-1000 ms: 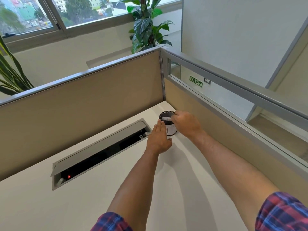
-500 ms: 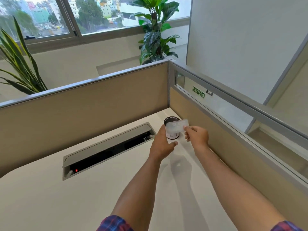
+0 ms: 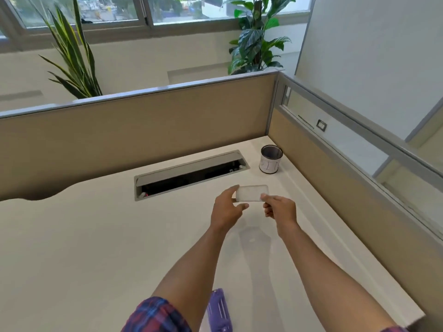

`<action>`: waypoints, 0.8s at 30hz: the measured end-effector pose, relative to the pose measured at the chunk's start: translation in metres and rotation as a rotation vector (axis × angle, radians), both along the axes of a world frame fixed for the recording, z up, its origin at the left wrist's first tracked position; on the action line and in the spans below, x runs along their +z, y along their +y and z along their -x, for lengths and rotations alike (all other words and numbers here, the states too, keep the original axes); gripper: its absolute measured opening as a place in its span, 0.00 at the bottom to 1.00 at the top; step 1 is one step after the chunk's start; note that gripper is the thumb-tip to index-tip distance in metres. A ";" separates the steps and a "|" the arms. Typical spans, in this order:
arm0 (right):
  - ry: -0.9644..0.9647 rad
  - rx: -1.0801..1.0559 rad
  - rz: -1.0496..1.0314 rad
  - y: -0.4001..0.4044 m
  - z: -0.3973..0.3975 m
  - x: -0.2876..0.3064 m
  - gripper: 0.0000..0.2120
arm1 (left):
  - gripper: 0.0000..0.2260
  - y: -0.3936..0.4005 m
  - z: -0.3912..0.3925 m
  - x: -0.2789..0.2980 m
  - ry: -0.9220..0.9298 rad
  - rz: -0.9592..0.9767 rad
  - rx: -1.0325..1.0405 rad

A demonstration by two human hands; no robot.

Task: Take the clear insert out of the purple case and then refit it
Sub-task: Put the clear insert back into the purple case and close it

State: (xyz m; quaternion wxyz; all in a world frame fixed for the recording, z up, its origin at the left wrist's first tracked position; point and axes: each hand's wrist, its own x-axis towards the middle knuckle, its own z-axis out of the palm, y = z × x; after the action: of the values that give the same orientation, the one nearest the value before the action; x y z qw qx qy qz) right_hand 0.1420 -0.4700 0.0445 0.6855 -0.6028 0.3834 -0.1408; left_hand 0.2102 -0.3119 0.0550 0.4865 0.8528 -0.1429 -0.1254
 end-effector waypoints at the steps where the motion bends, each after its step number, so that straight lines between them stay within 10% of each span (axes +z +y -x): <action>1: 0.002 0.026 -0.010 0.015 0.009 -0.001 0.10 | 0.32 0.018 0.011 -0.002 0.020 0.021 0.014; 24: 0.157 0.469 -0.082 0.221 0.116 -0.031 0.12 | 0.27 0.252 0.136 -0.024 0.424 0.428 0.167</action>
State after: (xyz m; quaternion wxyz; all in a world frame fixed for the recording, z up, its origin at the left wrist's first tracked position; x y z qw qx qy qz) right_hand 0.0265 -0.2492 0.0134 0.6916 -0.6558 0.2906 0.0848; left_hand 0.0737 -0.0602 0.0314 0.6824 0.6948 0.0091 -0.2272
